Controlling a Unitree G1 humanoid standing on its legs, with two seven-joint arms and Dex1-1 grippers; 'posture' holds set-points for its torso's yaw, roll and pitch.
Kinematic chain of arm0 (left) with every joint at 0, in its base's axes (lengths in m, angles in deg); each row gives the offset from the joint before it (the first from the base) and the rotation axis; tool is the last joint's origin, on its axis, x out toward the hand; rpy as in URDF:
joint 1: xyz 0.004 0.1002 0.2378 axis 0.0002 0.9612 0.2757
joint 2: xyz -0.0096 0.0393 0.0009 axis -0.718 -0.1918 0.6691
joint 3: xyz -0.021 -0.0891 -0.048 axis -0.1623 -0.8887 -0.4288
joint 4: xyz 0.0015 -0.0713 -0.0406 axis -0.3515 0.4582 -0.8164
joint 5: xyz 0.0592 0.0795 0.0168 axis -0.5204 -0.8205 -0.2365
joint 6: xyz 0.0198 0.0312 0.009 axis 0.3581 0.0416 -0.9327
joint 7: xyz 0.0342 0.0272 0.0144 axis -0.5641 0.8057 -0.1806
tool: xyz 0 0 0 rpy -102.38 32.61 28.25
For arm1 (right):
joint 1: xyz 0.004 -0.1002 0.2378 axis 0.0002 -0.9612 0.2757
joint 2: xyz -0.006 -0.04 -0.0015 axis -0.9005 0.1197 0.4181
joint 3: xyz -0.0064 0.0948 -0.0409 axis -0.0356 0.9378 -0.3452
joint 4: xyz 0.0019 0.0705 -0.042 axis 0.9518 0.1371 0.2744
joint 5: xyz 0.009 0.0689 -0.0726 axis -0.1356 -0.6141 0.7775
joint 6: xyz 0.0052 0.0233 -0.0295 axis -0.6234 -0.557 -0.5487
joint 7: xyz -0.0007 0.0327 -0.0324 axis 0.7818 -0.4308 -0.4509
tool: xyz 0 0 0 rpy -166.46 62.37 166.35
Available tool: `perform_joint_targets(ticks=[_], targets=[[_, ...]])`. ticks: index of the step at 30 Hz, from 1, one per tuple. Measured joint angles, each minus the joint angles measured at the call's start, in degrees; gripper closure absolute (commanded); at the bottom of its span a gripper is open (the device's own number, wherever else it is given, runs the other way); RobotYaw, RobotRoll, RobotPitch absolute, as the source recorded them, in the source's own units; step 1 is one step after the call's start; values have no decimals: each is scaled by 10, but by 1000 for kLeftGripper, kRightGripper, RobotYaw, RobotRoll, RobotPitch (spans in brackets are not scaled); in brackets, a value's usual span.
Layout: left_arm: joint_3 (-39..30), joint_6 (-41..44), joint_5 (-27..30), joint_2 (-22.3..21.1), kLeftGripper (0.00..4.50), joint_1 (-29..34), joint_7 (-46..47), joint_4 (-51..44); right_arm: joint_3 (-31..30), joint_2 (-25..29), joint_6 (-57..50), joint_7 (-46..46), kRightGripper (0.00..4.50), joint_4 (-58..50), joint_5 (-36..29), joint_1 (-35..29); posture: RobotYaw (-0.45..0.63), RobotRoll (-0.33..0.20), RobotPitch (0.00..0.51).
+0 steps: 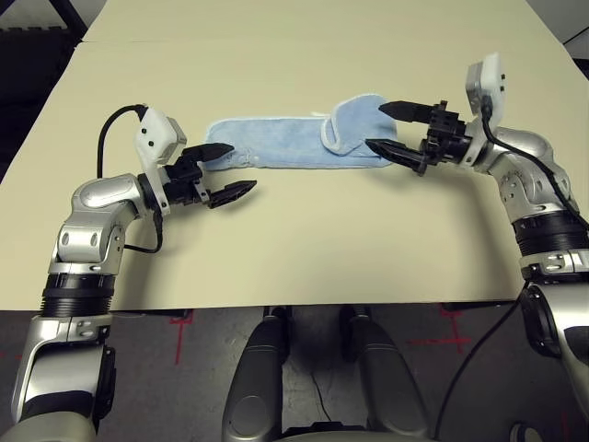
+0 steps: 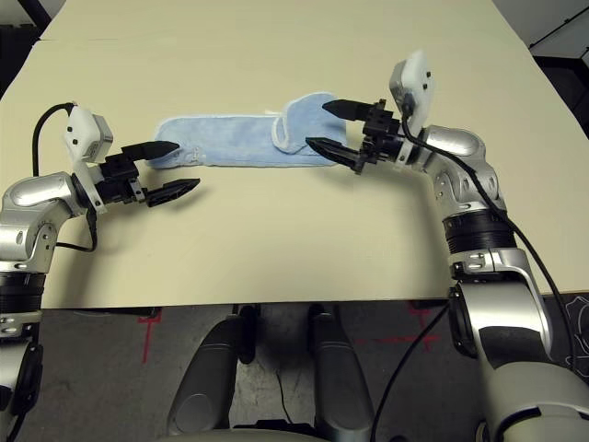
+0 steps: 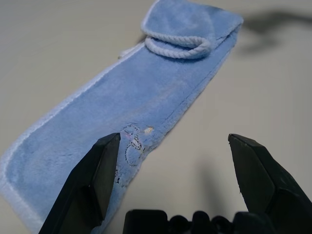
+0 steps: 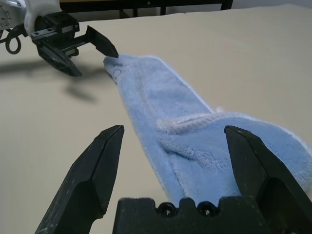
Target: Fold the towel and set it aside.
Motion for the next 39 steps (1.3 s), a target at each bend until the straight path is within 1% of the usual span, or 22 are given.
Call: perform_joint_targets(ticks=[6, 10, 12, 14, 18, 20, 22, 30, 34, 39], targets=[[-14, 35, 1, 0, 0, 12, 41, -8, 5, 13, 78, 59, 41, 73, 20, 2, 61, 0, 257], [-32, 96, 25, 0, 0, -12, 66, -36, 5, 15, 101, 71, 41, 100, 27, 8, 78, 0, 258], [-45, 144, 55, 0, 0, -23, 74, -57, 8, 12, 104, 69, 41, 107, 29, 19, 80, 0, 258], [-59, 210, 93, 4, 0, -30, 84, -77, 10, 6, 105, 66, 41, 107, 29, 23, 82, 0, 258], [-93, 332, 175, 29, 0, -35, 124, -112, 9, -10, 105, 65, 41, 107, 31, 23, 81, 0, 259], [-106, 384, 208, 34, 0, -35, 144, -125, 9, -10, 106, 64, 41, 107, 32, 23, 80, 0, 259], [-115, 420, 228, 33, 0, -35, 155, -134, 9, -10, 106, 63, 41, 107, 32, 23, 76, 0, 260], [-137, 521, 251, 27, 0, -37, 211, -119, 9, -6, 106, 58, 41, 108, 33, 23, 74, 0, 256], [-150, 576, 260, 13, 0, -38, 228, -101, 11, 3, 109, 58, 41, 108, 33, 20, 74, 0, 254], [-171, 611, 261, 9, 0, -38, 248, -82, 13, 4, 109, 58, 41, 107, 33, 15, 72, 0, 254]])
